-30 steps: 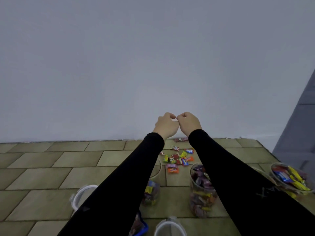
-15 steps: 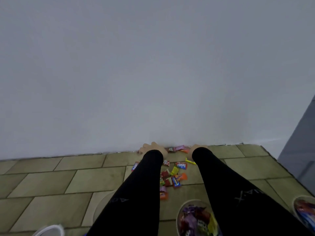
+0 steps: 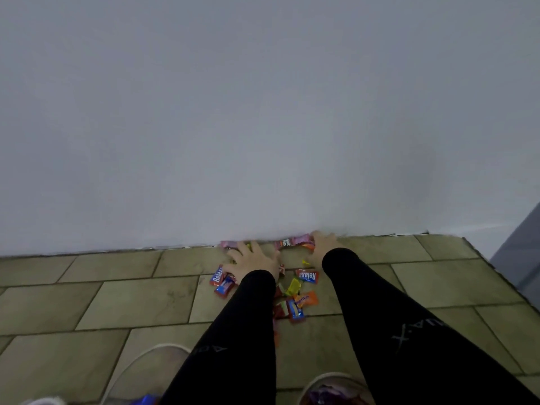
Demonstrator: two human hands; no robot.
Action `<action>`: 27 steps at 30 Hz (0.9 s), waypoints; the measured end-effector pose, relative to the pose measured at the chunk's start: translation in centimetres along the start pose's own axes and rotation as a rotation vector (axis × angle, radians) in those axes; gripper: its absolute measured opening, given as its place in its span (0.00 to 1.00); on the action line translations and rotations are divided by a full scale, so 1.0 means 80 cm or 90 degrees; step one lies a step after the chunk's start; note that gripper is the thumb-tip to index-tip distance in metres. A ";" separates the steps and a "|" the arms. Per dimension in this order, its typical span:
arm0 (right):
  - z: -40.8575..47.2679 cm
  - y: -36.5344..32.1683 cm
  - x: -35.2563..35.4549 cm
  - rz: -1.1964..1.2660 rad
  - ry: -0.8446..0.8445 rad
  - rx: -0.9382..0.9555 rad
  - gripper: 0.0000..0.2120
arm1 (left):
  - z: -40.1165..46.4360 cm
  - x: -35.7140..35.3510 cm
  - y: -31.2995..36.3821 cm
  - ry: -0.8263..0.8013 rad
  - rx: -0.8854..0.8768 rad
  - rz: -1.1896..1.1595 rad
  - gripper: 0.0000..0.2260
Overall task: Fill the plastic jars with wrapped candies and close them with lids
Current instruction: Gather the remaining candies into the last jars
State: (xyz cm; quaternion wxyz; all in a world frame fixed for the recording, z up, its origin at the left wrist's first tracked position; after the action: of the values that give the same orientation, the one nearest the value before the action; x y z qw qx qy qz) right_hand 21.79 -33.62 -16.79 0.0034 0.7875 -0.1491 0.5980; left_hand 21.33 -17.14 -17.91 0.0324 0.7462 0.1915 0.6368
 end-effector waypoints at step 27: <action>-0.019 -0.022 -0.012 -0.119 0.107 0.321 0.27 | -0.033 -0.012 -0.017 0.184 -0.070 -0.096 0.25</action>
State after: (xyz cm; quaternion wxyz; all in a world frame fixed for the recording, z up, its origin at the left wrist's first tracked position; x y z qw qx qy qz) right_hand 20.56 -31.44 -16.96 -0.1255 0.7215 0.0786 0.6764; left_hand 18.37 -16.68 -18.74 0.0928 0.6272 0.2149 0.7429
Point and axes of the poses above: each hand's wrist, its own z-axis towards the middle knuckle, its own x-axis out of the back of the hand, y = z × x, the point moved 5 cm from there along z, towards the middle knuckle, and after that the axes turned 8 degrees about -z, right-handed, at the moved point
